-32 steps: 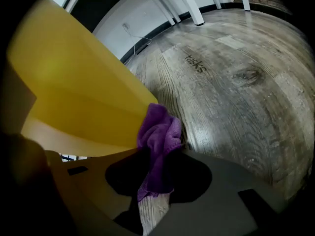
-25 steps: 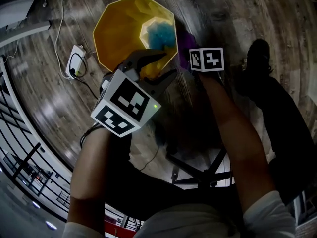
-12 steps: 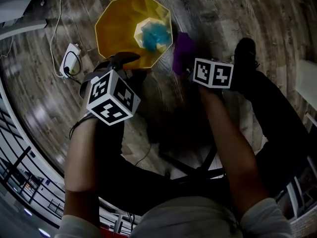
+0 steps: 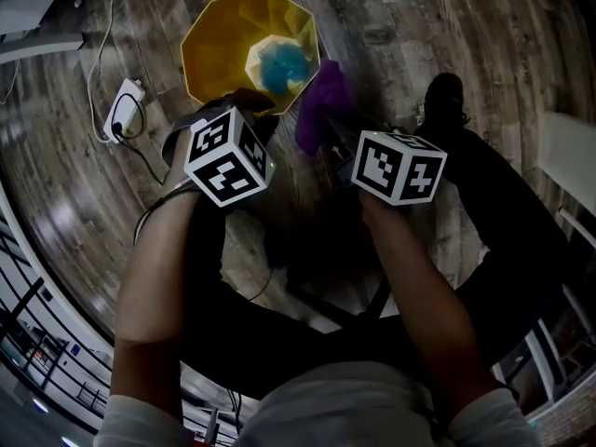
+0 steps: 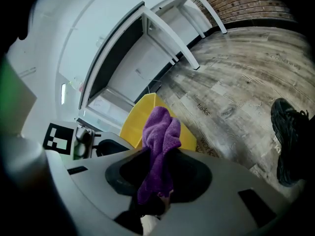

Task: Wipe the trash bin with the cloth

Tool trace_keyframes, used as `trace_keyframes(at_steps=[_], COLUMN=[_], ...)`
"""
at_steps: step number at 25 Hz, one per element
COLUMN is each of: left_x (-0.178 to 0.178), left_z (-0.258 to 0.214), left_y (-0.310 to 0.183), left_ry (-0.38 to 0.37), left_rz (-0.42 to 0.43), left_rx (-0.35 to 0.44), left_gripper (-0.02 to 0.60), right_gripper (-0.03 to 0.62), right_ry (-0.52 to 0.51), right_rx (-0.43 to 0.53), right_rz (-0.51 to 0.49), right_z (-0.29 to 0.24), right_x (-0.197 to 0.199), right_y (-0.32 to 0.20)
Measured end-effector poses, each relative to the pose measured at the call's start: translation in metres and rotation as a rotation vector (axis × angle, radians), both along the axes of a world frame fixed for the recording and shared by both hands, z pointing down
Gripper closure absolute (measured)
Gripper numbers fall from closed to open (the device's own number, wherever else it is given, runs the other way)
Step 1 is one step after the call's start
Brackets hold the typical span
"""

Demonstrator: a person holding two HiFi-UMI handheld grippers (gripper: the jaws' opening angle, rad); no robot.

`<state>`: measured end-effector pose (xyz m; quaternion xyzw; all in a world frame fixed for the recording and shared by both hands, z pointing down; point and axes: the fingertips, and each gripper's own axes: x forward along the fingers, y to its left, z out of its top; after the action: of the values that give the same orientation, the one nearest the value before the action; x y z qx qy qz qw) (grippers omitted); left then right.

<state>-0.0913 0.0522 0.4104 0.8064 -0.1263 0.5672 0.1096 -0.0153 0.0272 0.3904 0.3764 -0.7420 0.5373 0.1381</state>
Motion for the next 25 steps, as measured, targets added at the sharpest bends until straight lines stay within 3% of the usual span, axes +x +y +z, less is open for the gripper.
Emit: trace_keyframes(at_steps=[7,16,25], left_x=[0.008,0.012,0.014], left_z=[-0.001,-0.003,-0.003], left_y=[-0.001,-0.003,-0.003], left_ry=[0.028,0.033,0.033], left_rz=[-0.017,-0.035,-0.033], left_rx=[-0.022,-0.037,-0.040], left_gripper=[0.557,0.557,0.558], right_gripper=[0.480,0.480,0.480], right_ry=[-0.030,-0.059,-0.022], right_rx=[0.012,-0.059,-0.110], right_rz=[0.021,0.094,0.057], right_z=[-0.012,0.011,0.049], right_x=[0.000,-0.007,-0.009], right_y=[-0.005,-0.012,-0.018])
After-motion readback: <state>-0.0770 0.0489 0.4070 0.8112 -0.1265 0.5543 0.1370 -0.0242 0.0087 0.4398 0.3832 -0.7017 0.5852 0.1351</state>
